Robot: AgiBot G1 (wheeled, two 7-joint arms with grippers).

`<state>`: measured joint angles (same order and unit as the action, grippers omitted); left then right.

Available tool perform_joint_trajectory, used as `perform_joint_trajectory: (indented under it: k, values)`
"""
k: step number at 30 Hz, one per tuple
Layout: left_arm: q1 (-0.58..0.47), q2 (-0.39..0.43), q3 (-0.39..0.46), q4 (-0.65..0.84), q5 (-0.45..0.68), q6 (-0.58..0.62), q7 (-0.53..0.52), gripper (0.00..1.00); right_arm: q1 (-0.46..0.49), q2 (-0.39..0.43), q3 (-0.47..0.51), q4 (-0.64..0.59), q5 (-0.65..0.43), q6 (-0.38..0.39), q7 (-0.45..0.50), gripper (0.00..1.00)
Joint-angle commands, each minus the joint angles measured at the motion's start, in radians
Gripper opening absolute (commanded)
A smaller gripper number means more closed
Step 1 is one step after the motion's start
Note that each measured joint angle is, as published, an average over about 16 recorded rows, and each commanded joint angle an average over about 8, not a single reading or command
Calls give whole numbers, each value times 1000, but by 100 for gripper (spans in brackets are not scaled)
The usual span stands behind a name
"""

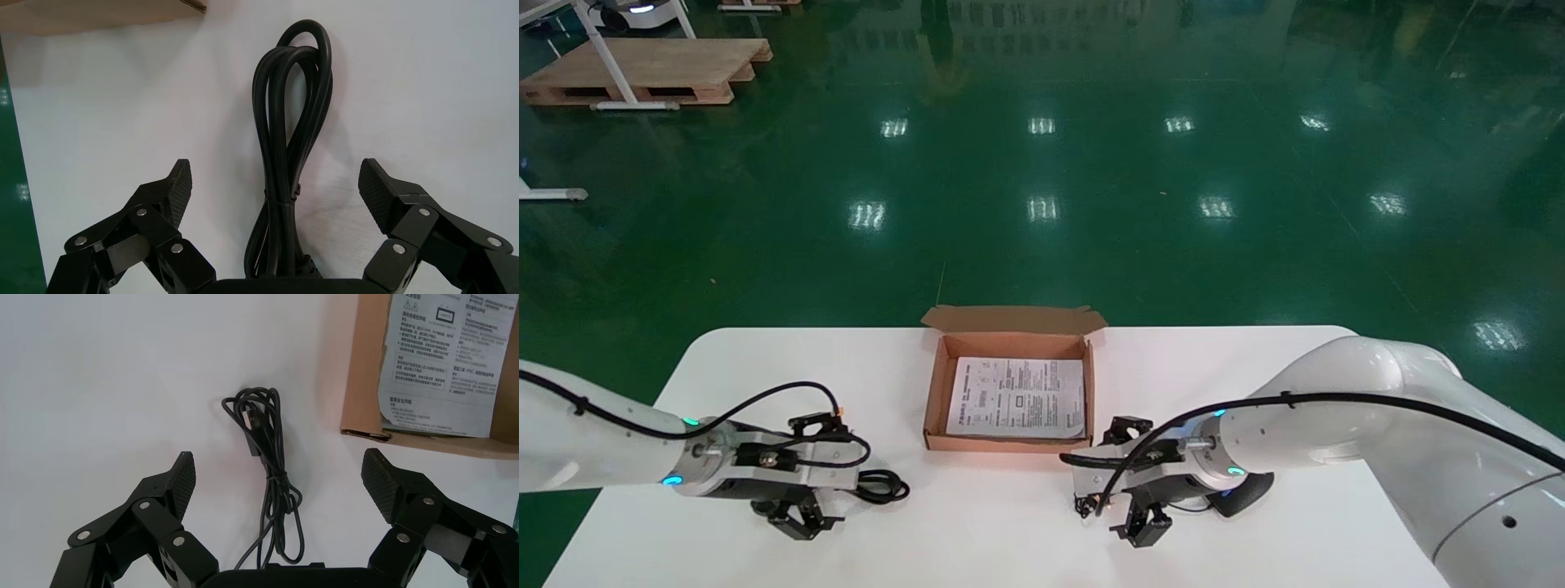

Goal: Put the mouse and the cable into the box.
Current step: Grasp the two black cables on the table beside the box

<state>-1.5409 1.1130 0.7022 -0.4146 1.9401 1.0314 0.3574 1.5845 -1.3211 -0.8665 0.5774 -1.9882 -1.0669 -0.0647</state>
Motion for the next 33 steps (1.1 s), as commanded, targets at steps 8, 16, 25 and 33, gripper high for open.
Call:
perform_joint_trajectory:
  k: [8,16,25,33]
  values:
    - [-6,5,-1,18,-3,-2,13,100,12,-28,-24,-119,15,51,-71,100]
    - [-9,8,-2,29,-5,-3,21,100,22,-30,-31,-167,59,69,-107,100]
    - [-10,9,-2,33,-6,-4,23,36,28,-32,-32,-184,76,72,-112,50]
    - [-10,9,-3,32,-6,-4,23,0,25,-30,-30,-177,72,70,-110,0]
